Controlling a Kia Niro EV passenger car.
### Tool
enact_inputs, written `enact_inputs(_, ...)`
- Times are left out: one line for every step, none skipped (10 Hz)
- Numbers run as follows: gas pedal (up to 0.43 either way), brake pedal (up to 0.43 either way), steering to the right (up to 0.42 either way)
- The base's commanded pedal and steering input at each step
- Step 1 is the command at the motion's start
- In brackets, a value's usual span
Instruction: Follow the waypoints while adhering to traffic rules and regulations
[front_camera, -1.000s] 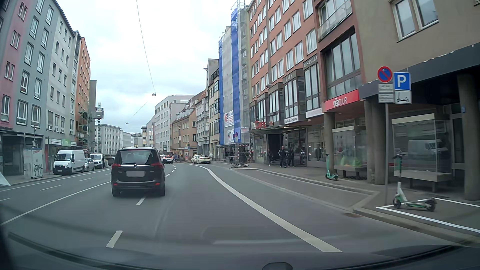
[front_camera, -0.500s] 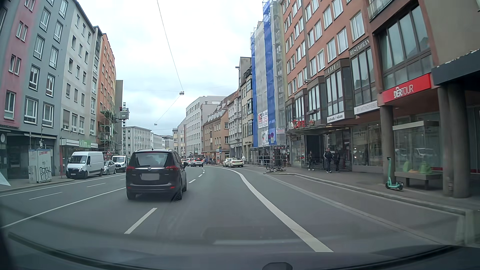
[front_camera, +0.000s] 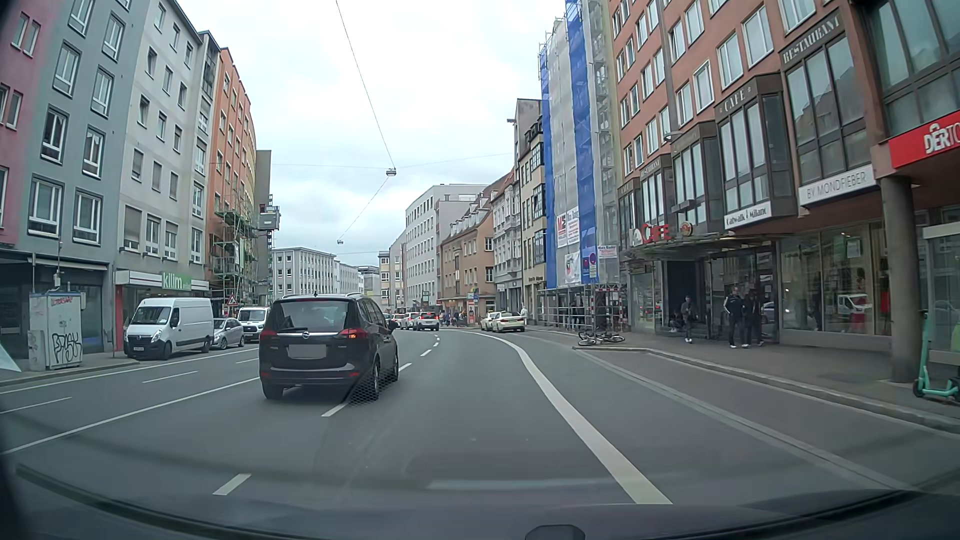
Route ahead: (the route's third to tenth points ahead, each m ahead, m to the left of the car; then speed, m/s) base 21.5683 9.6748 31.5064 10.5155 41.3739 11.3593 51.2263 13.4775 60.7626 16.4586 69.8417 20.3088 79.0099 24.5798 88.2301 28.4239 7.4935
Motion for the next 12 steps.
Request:
enact_inputs(0.157, 0.000, -0.036)
enact_inputs(0.020, 0.000, -0.033)
enact_inputs(0.000, 0.000, -0.032)
enact_inputs(0.000, 0.000, -0.032)
enact_inputs(0.000, 0.043, -0.033)
enact_inputs(0.000, 0.152, -0.033)
enact_inputs(0.000, 0.201, -0.032)
enact_inputs(0.000, 0.238, -0.031)
enact_inputs(0.000, 0.256, -0.025)
enact_inputs(0.000, 0.250, -0.012)
enact_inputs(0.000, 0.232, -0.005)
enact_inputs(0.000, 0.195, -0.005)
